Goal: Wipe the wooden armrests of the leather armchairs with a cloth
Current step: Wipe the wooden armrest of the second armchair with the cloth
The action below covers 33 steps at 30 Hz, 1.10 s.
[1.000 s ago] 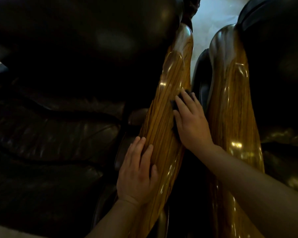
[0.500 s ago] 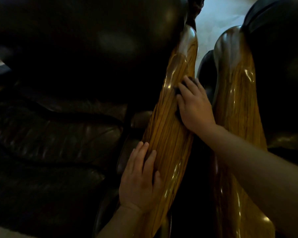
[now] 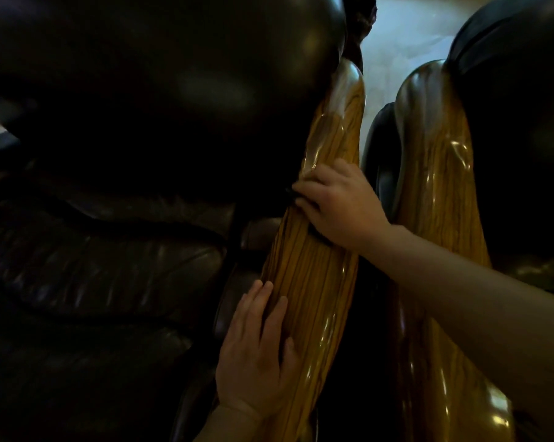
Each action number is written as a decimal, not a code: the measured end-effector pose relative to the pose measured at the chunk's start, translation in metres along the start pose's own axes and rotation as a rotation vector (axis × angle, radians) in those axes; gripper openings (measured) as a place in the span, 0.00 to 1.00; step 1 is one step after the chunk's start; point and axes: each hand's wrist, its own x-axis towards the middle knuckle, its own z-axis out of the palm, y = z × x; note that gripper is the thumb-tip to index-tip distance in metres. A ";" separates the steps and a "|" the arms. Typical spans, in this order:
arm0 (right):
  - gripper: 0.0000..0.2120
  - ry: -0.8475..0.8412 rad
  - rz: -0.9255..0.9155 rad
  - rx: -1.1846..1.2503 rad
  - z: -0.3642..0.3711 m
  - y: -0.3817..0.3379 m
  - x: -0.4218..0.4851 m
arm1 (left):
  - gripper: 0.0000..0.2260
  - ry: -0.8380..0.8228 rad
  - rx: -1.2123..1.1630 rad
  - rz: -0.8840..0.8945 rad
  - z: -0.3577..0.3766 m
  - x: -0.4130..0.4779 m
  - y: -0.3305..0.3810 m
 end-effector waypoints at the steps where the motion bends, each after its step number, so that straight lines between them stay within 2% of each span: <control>1: 0.16 0.094 0.070 0.117 -0.002 0.002 0.011 | 0.22 0.001 -0.001 0.001 0.000 0.000 0.000; 3: 0.16 0.270 0.269 0.408 -0.008 0.007 0.031 | 0.22 0.001 0.007 0.011 0.001 0.001 -0.001; 4: 0.17 0.306 0.355 0.538 -0.009 0.009 0.037 | 0.22 0.003 0.014 0.014 0.002 0.001 -0.001; 5: 0.17 0.275 0.389 0.600 -0.010 0.008 0.037 | 0.22 0.006 0.022 0.014 0.003 0.001 -0.002; 7: 0.18 0.114 0.251 0.431 -0.005 -0.001 0.015 | 0.22 0.013 0.030 0.018 0.003 0.000 -0.002; 10: 0.20 -0.083 -0.104 0.037 0.008 -0.010 -0.023 | 0.22 0.031 0.037 0.046 0.002 0.002 -0.002; 11: 0.21 -0.114 -0.118 -0.012 0.010 -0.003 -0.020 | 0.22 0.028 0.048 0.042 0.003 0.004 -0.002; 17: 0.25 -0.140 0.223 -0.095 0.014 0.045 0.059 | 0.24 -0.027 0.053 0.021 0.001 0.001 0.000; 23: 0.29 -0.055 0.331 -0.112 0.021 0.054 0.073 | 0.24 -0.044 0.078 0.028 0.001 0.001 0.001; 27: 0.32 -0.080 0.517 0.013 0.019 0.062 0.086 | 0.24 -0.041 0.091 0.048 0.002 0.000 0.000; 30: 0.29 -0.090 0.456 -0.019 0.013 0.041 0.066 | 0.24 -0.044 0.092 0.044 0.002 0.000 -0.002; 33: 0.25 -0.092 0.214 -0.068 0.012 0.000 0.005 | 0.23 -0.039 0.072 0.026 0.002 0.000 -0.002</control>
